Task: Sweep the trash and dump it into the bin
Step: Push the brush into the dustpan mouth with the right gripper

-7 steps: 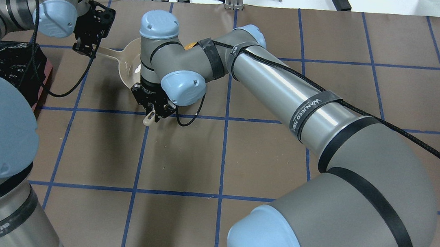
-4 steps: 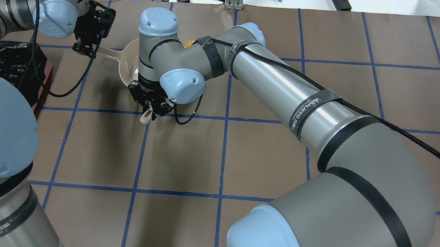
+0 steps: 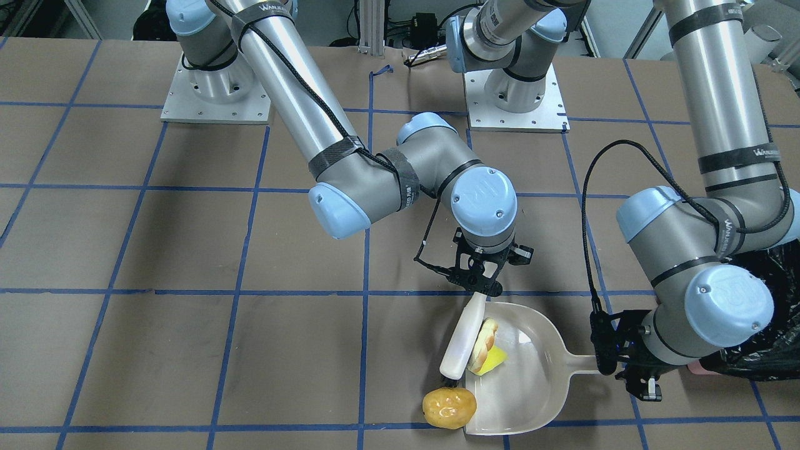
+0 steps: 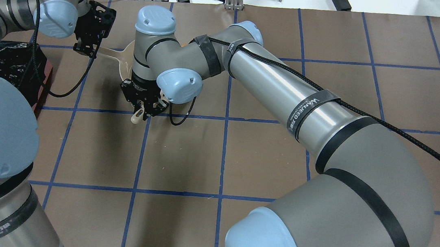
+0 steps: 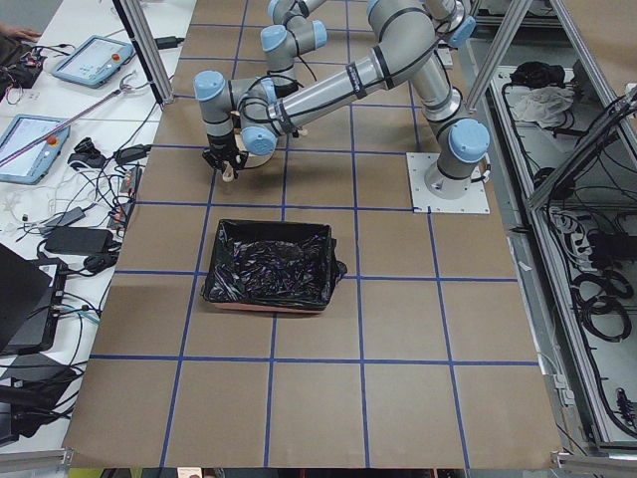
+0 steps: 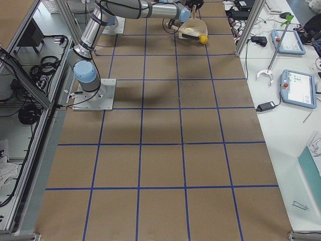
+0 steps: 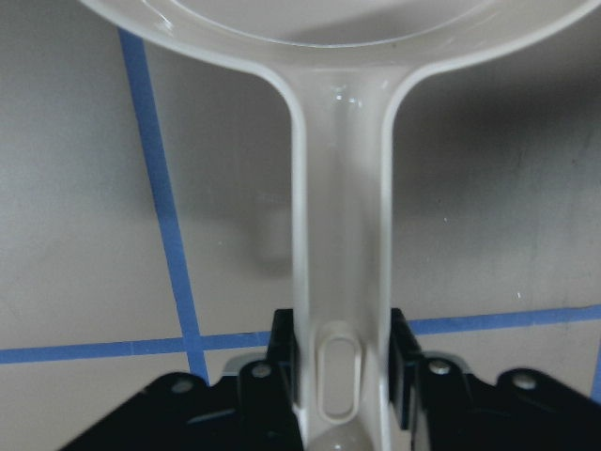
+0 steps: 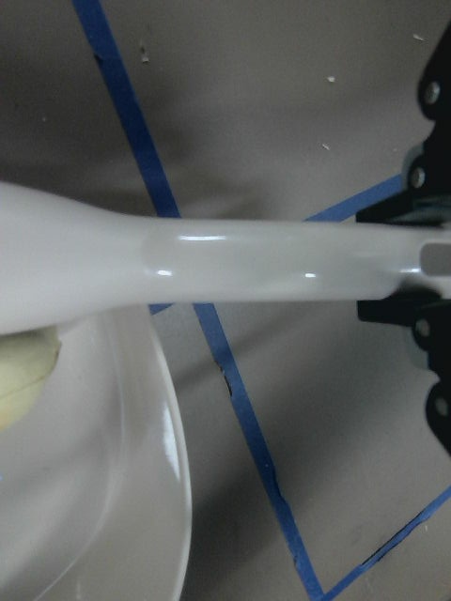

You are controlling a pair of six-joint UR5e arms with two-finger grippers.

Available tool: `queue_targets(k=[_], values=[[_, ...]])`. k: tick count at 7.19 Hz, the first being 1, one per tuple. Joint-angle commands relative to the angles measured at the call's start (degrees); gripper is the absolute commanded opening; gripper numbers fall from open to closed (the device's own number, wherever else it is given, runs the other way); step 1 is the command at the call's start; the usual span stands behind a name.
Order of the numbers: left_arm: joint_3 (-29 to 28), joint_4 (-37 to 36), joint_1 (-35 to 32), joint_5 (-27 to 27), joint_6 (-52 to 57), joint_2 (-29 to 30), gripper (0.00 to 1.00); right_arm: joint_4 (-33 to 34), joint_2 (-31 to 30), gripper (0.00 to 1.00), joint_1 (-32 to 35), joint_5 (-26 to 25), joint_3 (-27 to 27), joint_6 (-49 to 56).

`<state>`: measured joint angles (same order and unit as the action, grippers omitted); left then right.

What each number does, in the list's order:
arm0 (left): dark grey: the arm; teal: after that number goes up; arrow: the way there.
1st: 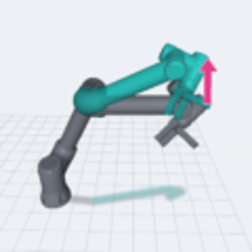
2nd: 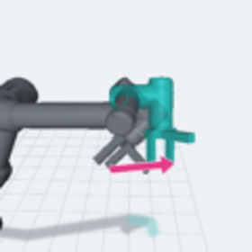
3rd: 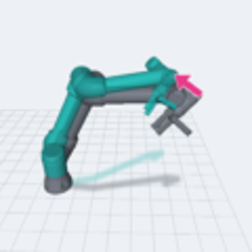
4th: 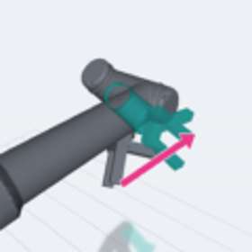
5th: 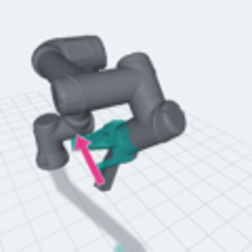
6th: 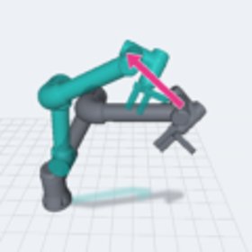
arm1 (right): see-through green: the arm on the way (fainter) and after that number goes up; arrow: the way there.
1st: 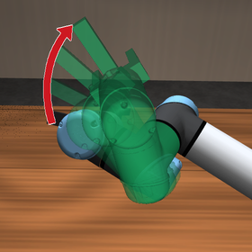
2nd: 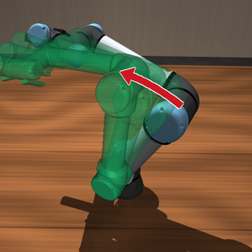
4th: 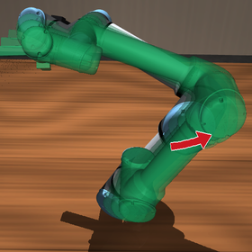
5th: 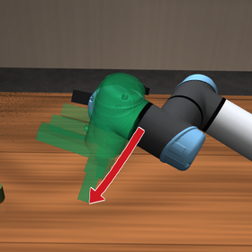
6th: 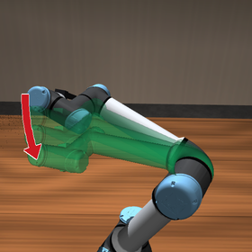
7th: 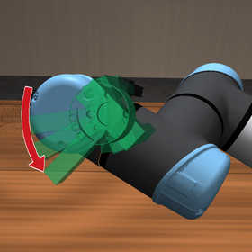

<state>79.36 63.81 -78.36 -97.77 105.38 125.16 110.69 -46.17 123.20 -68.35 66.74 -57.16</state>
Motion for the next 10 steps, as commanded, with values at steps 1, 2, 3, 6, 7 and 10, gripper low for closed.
queue_targets(k=[1, 2, 3, 6, 7, 10], values=[[0.0, 0.0, -0.12, -0.05, 0.0, 0.0, 0.2, 1.1, 0.37, 0.0, 0.55, 1.72, -0.99, -1.11], [0.0, 0.0, -0.12, -0.05, -0.09, 0.0, 0.2, 1.46, 0.72, 0.0, 0.73, 1.73, -1.08, -1.29], [0.0, 0.0, -0.21, 0.04, -0.09, 0.0, 0.2, 2.51, 1.16, 0.0, 0.9, 1.82, -1.09, -1.81], [0.0, 0.0, -0.21, -0.05, -0.09, -0.09, 0.2, 4.09, 1.78, 0.0, 1.6, 3.66, -2.66, -4.1], [0.0, 0.0, -0.21, -0.14, -0.09, -0.09, 0.2, 4.88, 1.78, 0.0, 1.87, 4.45, -3.19, -4.45], [0.0, 0.0, -0.21, -0.14, -0.09, 0.0, 0.21, 5.86, 1.26, 0.0, 2.57, 6.38, -3.98, -4.71]])
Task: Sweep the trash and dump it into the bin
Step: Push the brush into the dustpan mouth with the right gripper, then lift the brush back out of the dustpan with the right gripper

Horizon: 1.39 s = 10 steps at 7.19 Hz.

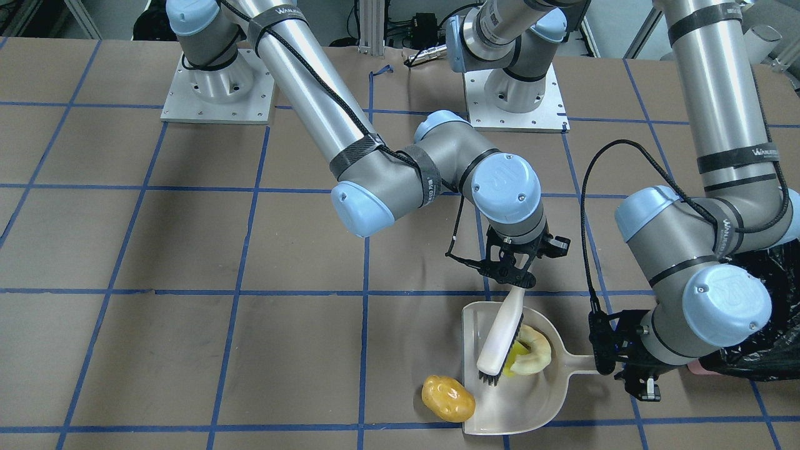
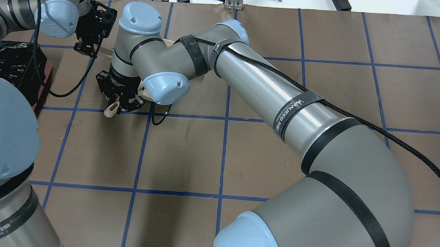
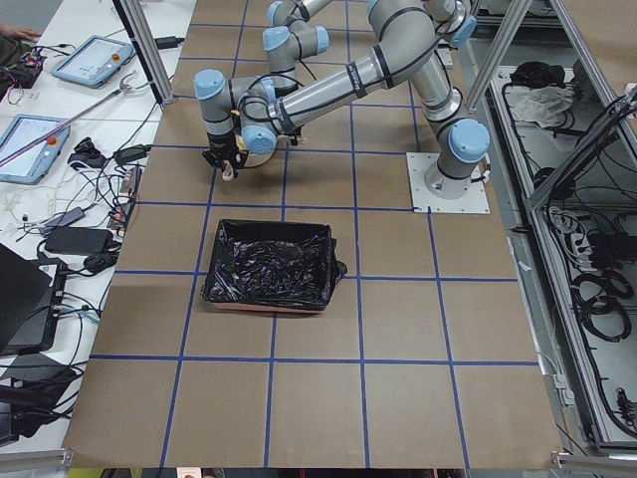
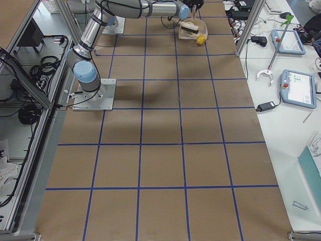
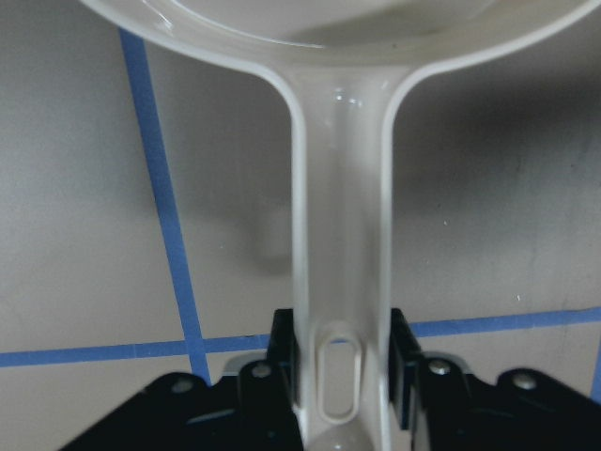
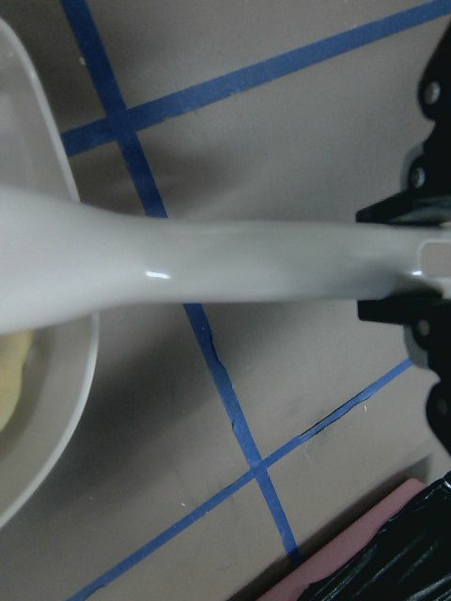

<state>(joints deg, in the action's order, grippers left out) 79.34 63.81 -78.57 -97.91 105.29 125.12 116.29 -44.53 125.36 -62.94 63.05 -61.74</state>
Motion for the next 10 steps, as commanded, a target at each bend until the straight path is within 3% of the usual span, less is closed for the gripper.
queue_targets(k=[1, 6, 10], values=[[0.03, 0.0, 0.0, 0.0, 0.0, 0.04, 0.21, -0.44, -1.25, 0.0, 0.41, 0.81, -0.47, 0.3], [0.03, 0.0, 0.0, -0.18, 0.0, -0.22, 0.21, -17.82, -5.48, 0.0, -2.3, -11.73, 0.32, 8.55], [0.03, 0.0, 0.0, -0.27, 0.0, -0.22, 0.21, -30.14, -6.62, 0.0, -8.11, -19.83, 0.23, 24.44]])
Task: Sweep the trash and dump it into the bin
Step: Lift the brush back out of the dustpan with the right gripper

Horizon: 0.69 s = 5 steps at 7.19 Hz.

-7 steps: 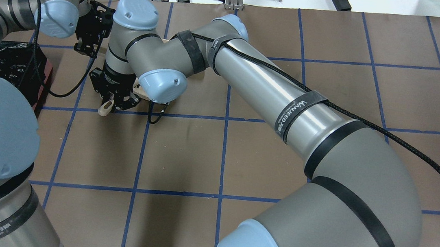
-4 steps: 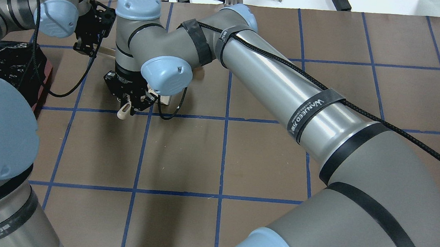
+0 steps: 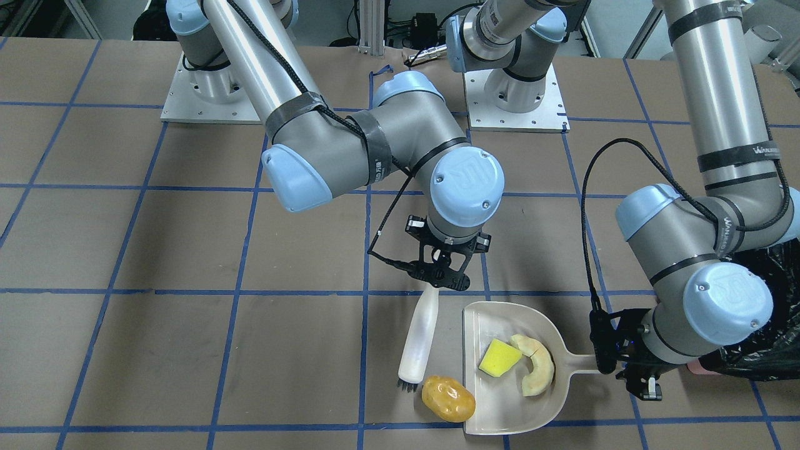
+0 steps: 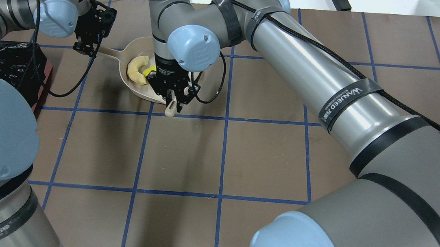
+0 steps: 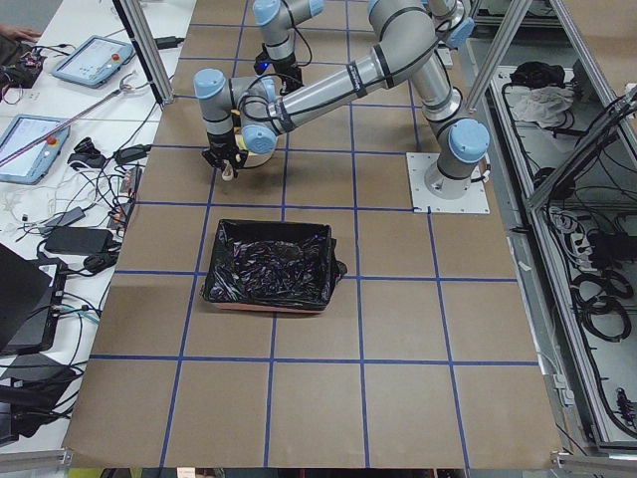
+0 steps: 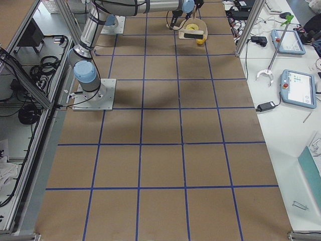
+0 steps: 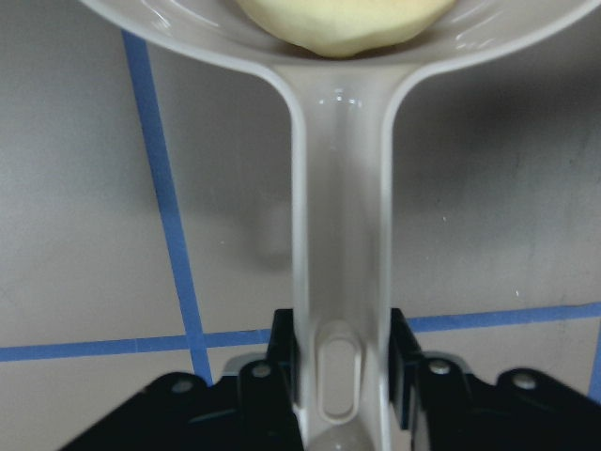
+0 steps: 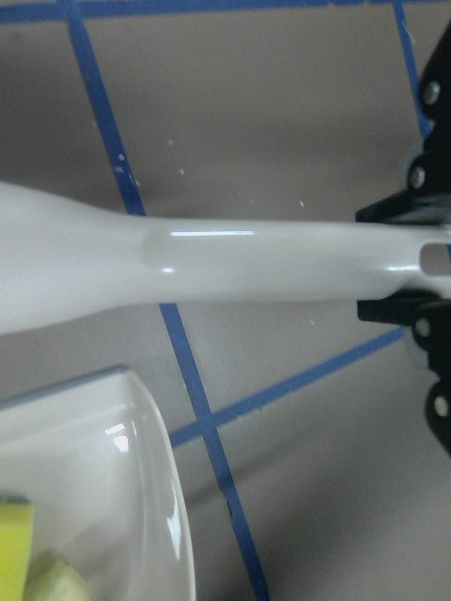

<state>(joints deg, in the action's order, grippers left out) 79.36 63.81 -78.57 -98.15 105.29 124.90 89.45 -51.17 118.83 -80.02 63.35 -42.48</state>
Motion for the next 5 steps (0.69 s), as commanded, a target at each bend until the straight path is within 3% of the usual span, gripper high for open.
queue_targets(k=[1, 5], values=[[0.0, 0.0, -0.09, -0.81, -0.09, 0.0, 0.21, -6.45, 0.27, 0.0, -2.28, -5.64, -0.59, 10.78], [0.0, 0.0, -1.23, -1.96, -0.18, -0.27, 0.21, -14.2, 6.07, 0.0, -3.6, -11.38, -8.23, 19.97]])
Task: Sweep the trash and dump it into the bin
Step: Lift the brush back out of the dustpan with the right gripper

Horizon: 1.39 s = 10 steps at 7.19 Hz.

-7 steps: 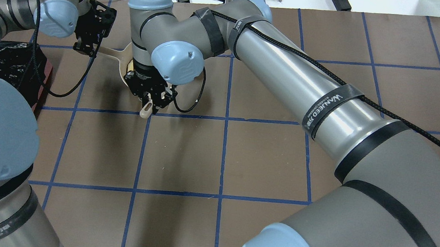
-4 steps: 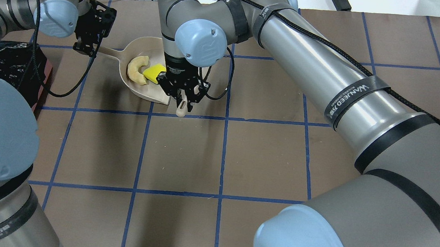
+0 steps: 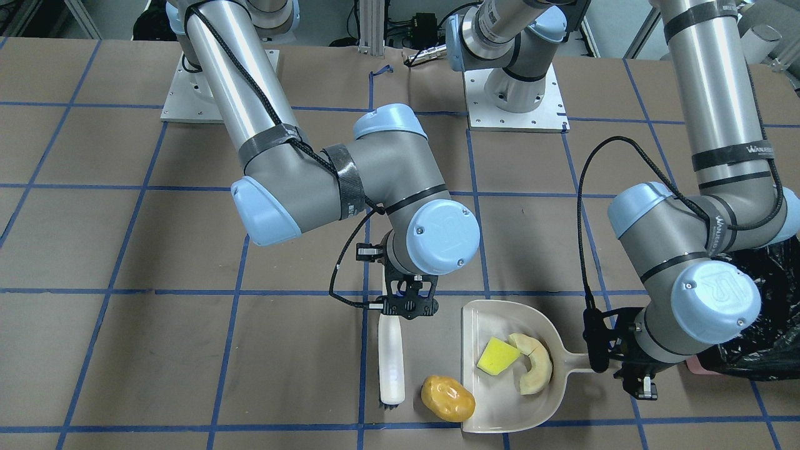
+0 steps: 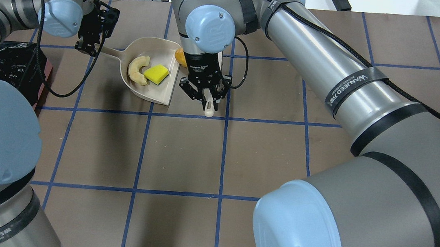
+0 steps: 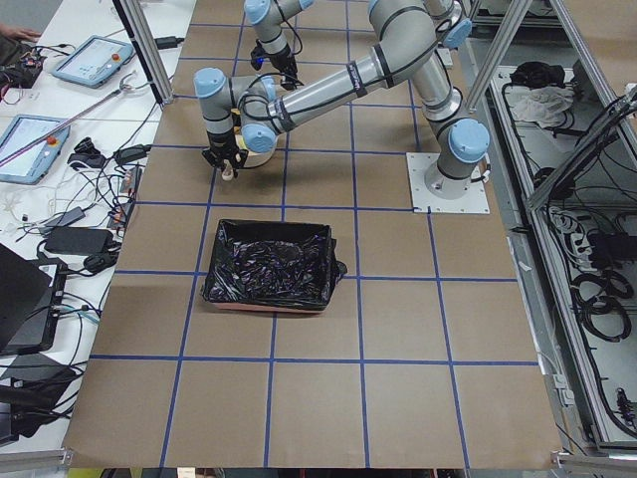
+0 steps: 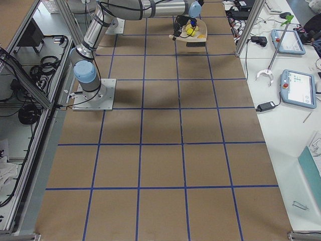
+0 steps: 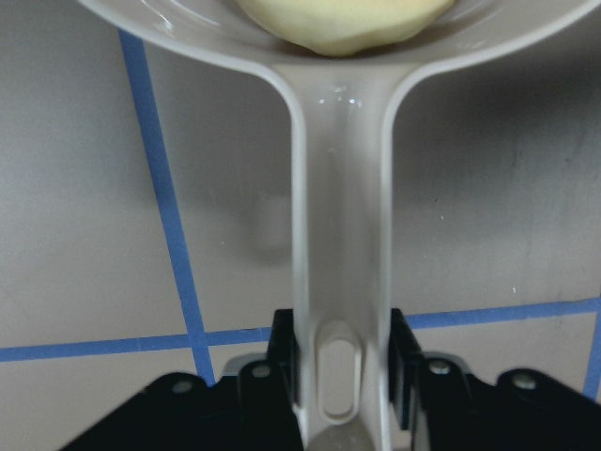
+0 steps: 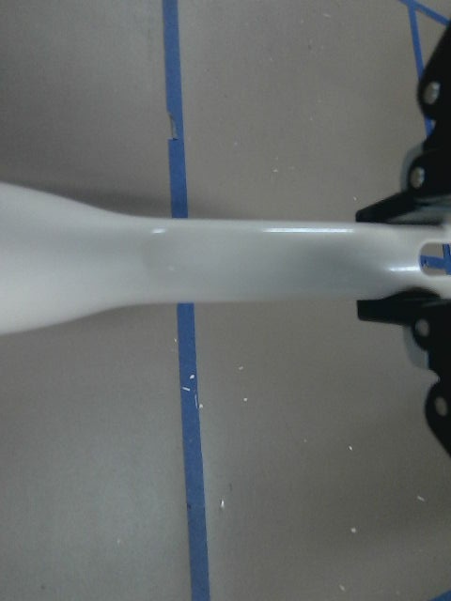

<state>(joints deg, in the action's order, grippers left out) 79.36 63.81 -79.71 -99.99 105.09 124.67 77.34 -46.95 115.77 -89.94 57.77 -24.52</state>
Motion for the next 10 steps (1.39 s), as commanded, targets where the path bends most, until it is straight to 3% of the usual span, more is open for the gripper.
queue_targets(k=[1, 10], values=[[-0.09, 0.0, -0.1, -0.11, 0.03, 0.04, 0.21, -2.1, 1.87, 0.0, -1.41, -2.6, -2.75, 4.37], [0.0, 0.0, -0.1, -0.2, 0.03, -0.04, 0.22, -1.49, 3.89, 0.0, 0.15, -2.96, -3.01, 5.19]])
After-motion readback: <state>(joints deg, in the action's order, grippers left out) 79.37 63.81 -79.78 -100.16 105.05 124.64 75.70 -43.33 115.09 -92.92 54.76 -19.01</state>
